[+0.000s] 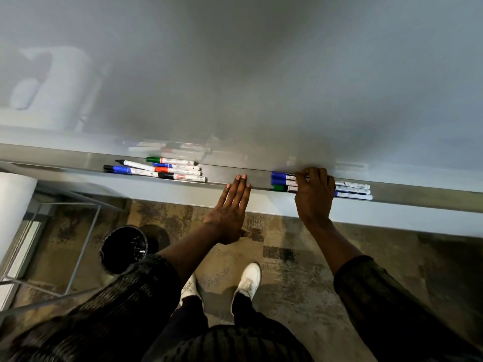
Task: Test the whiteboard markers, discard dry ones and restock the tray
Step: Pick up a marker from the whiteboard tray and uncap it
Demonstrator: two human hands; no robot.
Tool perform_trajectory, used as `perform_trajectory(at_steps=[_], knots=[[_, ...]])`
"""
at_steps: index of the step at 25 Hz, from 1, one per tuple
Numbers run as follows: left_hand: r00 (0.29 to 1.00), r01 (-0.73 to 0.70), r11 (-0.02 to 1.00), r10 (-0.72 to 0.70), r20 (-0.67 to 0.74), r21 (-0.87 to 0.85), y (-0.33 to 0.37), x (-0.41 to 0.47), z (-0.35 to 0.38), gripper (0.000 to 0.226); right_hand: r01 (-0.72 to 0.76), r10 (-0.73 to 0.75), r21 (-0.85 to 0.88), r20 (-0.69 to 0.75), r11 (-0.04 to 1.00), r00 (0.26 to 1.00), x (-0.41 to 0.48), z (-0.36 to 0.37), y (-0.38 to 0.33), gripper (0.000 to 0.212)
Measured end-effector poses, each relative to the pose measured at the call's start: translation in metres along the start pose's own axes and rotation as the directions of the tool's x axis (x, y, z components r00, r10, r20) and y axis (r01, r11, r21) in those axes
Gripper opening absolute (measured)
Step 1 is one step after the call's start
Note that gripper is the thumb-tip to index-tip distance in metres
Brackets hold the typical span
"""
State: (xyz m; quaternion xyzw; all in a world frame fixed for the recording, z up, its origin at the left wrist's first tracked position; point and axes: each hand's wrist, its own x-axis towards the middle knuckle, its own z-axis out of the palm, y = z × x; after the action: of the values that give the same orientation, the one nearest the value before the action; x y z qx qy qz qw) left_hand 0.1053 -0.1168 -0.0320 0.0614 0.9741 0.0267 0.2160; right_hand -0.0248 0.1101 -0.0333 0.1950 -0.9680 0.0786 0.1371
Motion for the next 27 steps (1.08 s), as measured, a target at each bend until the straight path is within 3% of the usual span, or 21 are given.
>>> perform_trajectory(at_steps=[6,11,13,16,21,24,27], knots=[[1.0,0.0,1.0,0.0,0.008,0.006,0.001,-0.002,-0.003,0.138,-0.001,0.001,0.02,0.021,1.0,1.0,-0.004,0.003,0.0,0.037],[0.999,0.012,0.999,-0.013,-0.031,-0.04,-0.002,-0.003,-0.001,0.122,0.049,-0.044,0.072,-0.064,0.996,0.997,-0.006,-0.005,-0.021,0.026],[0.996,0.058,0.991,-0.066,-0.065,-0.116,-0.005,-0.011,0.0,0.111,0.094,-0.081,0.11,-0.114,0.99,0.99,-0.009,-0.009,-0.04,0.016],[0.974,0.163,0.973,-0.185,-0.131,-0.164,-0.018,-0.035,0.007,0.112,0.18,-0.156,0.217,-0.122,0.96,0.98,-0.013,-0.009,-0.079,0.019],[0.907,0.373,0.91,-0.398,-0.137,-0.179,-0.084,-0.083,0.022,0.116,0.236,-0.272,0.292,0.088,0.927,0.958,-0.018,0.008,-0.154,0.042],[0.869,0.449,0.879,-0.472,-0.151,-0.16,-0.145,-0.106,0.019,0.114,0.311,-0.349,0.273,0.102,0.91,0.932,-0.013,0.019,-0.195,0.042],[0.874,0.442,0.89,-0.456,-0.166,-0.115,-0.198,-0.117,0.013,0.113,0.314,-0.342,0.23,0.093,0.921,0.935,-0.006,0.026,-0.226,0.041]])
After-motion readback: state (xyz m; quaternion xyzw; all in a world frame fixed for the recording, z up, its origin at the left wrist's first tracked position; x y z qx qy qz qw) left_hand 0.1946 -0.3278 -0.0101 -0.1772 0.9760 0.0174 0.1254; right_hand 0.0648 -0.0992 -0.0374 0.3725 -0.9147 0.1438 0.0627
